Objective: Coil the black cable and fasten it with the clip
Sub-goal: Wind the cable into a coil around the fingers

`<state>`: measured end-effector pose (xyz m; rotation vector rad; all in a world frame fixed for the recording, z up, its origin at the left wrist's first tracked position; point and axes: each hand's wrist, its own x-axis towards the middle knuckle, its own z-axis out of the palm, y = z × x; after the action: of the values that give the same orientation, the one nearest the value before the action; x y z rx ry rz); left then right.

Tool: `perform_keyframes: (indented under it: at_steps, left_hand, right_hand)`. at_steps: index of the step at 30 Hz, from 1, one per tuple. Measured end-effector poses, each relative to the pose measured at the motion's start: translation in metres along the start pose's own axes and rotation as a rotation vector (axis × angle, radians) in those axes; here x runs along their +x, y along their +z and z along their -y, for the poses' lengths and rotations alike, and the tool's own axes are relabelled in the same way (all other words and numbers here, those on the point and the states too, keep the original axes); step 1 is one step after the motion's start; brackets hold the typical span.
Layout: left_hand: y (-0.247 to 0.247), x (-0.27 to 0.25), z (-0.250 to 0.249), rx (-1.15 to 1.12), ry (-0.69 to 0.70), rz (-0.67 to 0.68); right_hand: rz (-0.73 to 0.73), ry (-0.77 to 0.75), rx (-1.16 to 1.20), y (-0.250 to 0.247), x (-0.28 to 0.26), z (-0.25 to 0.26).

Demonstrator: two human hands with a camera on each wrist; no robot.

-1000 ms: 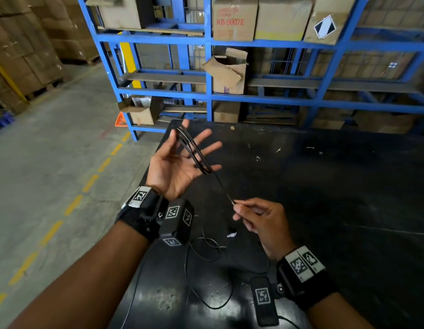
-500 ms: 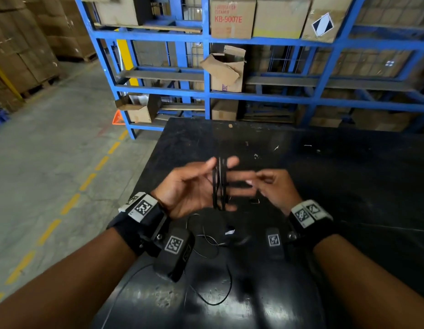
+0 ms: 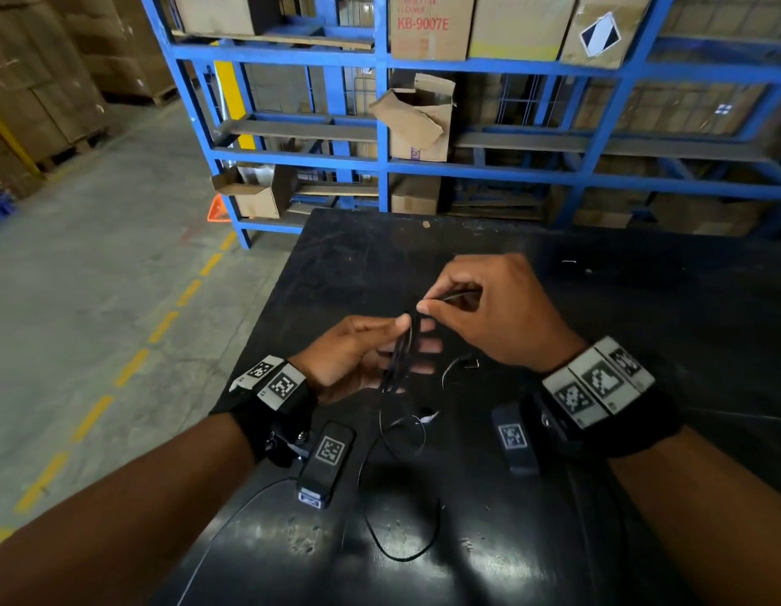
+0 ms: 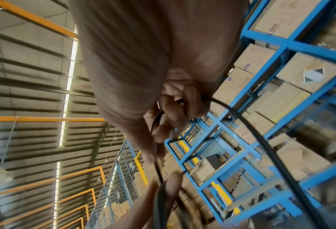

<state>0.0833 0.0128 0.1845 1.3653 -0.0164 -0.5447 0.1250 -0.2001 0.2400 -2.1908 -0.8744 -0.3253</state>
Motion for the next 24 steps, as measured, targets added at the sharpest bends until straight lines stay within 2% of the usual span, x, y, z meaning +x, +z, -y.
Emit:
perform_keyframes:
  at_steps: [4, 7, 10, 13, 18, 21, 24]
  left_hand:
    - [-0.008, 0.003, -0.004, -0.054, 0.096, -0.076]
    - [-0.007, 0.002, -0.006, -0.181, 0.158, -0.032]
    - [-0.01, 0.005, -0.011, -0.323, 0.24, 0.026]
    - [-0.021, 0.008, -0.029, -0.428, 0.34, 0.04]
    - [-0.041, 0.009, -0.056, -0.511, 0.494, 0.056]
    - [-0.044, 0.006, -0.062, -0.541, 0.543, 0.141]
    - [-0.036, 0.004, -0.063, -0.585, 0.534, 0.255]
  right_hand:
    - [-0.138, 0.036, 0.123, 0.023, -0.03, 0.009]
    - [-0.27, 0.111, 0.29, 0.046, -0.049, 0.008]
    - [-0.336, 0.24, 0.549, 0.065, -0.063, 0.005]
    - [-0.341, 0.364, 0.766, 0.073, -0.08, 0.0]
    - [-0.296, 0.563, 0.914, 0.079, -0.11, -0.029]
    - [-0.232, 0.643, 0.91, 0.08, -0.117, -0.048]
    - [-0.175, 0.712, 0.85, 0.084, -0.113, -0.064]
